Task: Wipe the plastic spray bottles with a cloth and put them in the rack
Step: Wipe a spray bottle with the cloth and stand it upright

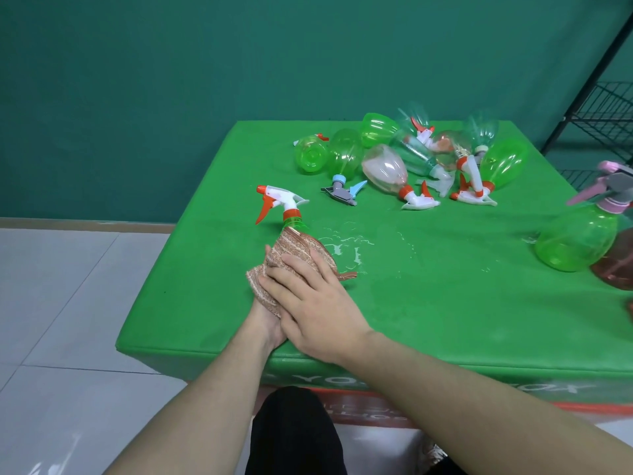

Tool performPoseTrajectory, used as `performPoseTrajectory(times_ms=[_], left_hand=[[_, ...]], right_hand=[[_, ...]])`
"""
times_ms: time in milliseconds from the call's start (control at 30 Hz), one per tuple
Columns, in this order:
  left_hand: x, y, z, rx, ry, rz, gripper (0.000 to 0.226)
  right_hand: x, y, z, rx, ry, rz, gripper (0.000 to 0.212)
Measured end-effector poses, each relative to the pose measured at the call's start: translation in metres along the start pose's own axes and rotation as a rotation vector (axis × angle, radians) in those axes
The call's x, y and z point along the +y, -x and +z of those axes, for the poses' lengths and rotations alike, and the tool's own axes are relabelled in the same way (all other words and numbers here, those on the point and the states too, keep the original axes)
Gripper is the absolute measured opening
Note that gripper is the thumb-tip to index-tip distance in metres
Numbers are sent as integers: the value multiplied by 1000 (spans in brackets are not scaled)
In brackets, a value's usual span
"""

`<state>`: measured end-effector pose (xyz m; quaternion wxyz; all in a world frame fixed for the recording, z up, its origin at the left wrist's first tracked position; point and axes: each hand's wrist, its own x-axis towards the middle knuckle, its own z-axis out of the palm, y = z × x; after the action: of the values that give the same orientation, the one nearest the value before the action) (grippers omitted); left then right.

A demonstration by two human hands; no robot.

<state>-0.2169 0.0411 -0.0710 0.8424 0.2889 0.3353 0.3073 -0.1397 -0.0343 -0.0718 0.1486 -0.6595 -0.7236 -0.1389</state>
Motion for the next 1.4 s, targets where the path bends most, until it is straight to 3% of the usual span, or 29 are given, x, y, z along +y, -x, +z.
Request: performPoseTrajectory(times_ms=[167,267,333,500,667,933,1167,1400], left_hand=[[-2,0,3,62,57,40,66],[-2,-10,0,86,-3,45,47],[0,-7,-2,54,115,16,36],[7,-3,3,-117,123,17,39],[6,-8,3,-130,83,-26,41],[2,-3,-1,-63,-59,-62,40],[4,-7,-4,-74,-34,-49,77],[5,-2,1,-66,-48,-37,76]], right_hand=[[0,-20,-6,-21,27,3,56],[1,-35,-10,-71,31,44,57],[3,-47,-14,-99,8,104,57],[8,-70,-20,-123,-186,329,54],[13,-71,-19,-138,-345,471,59],[1,-22,-7,11,-183,220,53],[-2,6,2,44,-93,31,51],[-1,4,2,94,-120,21,49]])
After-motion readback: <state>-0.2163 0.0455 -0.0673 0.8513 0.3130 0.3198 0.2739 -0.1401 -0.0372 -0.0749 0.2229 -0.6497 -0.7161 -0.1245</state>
